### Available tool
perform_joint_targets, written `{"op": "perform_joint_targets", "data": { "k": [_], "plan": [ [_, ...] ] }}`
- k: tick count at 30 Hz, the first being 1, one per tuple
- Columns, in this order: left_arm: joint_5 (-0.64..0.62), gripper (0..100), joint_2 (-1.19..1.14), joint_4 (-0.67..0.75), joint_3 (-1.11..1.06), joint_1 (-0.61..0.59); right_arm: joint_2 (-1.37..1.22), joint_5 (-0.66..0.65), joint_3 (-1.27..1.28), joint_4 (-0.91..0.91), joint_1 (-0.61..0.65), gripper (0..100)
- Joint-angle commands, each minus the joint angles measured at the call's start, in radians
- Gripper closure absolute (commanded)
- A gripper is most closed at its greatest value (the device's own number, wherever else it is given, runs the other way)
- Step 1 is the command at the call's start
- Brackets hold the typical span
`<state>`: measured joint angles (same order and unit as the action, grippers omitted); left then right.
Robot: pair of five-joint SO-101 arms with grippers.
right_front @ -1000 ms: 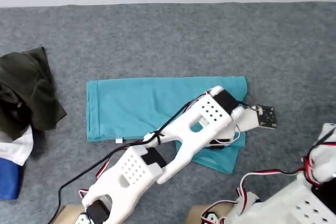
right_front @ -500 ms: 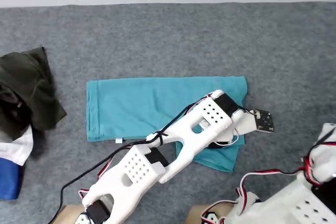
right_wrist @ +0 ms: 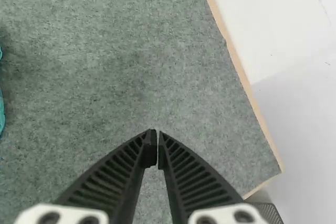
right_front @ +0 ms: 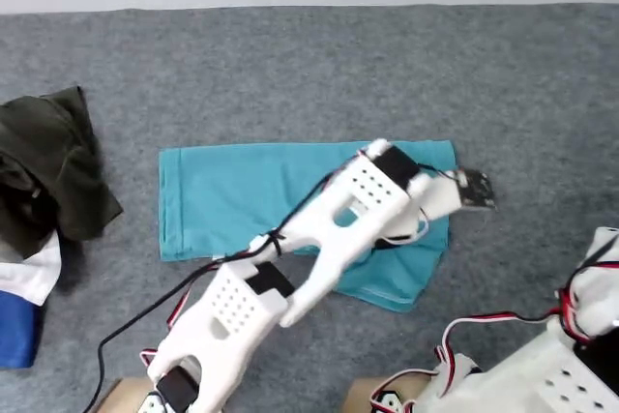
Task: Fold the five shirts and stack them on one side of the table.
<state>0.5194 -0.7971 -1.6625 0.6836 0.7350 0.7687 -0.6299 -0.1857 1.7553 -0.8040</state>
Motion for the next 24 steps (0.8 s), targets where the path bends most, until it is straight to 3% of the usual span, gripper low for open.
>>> {"op": "perform_joint_targets", "data": {
  "k": [1,8,15,24],
  "plan": [
    [-0.008,99,0.077,0.035,0.013,-0.054,0.015,0.005,-0.003,0.039,-0.007,98.9],
    [-0.005,98,0.074,0.092,0.01,-0.084,0.015,0.006,-0.003,0.039,-0.005,98.9],
    [-0.005,85,0.051,0.137,0.012,-0.14,0.015,0.006,-0.003,0.039,-0.007,98.9],
    [0.025,84,-0.072,0.107,0.113,-0.238,0.071,0.005,0.011,0.039,-0.004,98.9]
  ]
}}
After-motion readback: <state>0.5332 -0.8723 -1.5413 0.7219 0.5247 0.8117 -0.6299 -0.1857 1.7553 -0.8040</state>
